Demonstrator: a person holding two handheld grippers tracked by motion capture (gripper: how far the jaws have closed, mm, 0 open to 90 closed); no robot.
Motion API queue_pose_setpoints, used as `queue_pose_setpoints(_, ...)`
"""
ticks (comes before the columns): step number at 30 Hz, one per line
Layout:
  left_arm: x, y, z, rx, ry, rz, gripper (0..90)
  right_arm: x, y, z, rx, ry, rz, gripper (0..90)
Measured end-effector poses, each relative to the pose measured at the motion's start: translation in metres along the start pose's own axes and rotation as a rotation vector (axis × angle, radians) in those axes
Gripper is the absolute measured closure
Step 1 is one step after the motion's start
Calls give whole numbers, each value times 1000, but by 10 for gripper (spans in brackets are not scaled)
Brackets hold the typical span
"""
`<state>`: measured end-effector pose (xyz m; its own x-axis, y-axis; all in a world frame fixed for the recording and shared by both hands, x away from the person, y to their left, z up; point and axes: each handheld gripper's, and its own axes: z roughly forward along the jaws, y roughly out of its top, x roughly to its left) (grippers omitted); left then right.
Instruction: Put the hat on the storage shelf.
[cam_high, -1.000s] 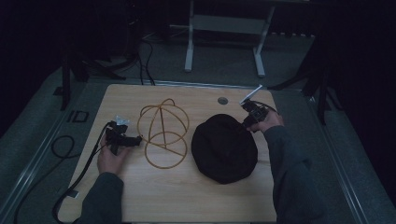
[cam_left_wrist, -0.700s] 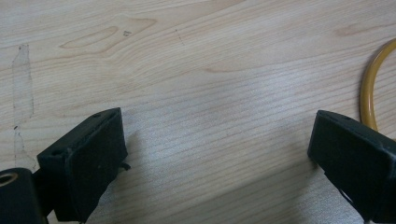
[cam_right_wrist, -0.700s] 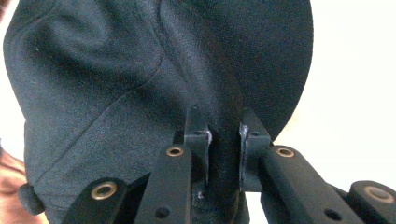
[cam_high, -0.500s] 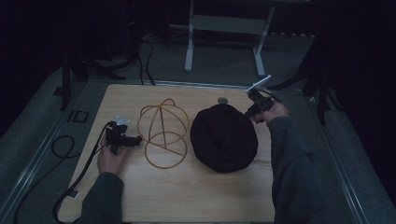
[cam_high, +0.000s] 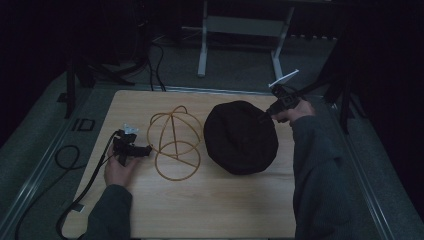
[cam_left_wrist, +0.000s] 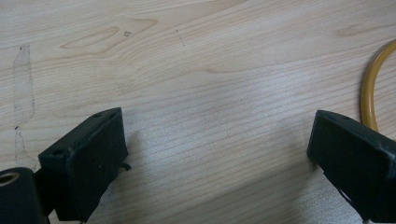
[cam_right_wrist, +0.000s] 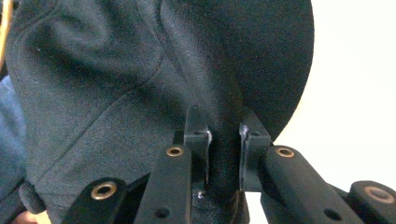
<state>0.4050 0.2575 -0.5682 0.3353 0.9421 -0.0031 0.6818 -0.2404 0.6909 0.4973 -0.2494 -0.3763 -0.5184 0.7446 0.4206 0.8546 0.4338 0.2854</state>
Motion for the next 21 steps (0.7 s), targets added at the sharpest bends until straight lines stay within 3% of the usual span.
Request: queue_pose_setpoints(21, 0, 0, 0, 0, 1, 0, 43, 13, 10, -43, -60, 26, -3, 783)
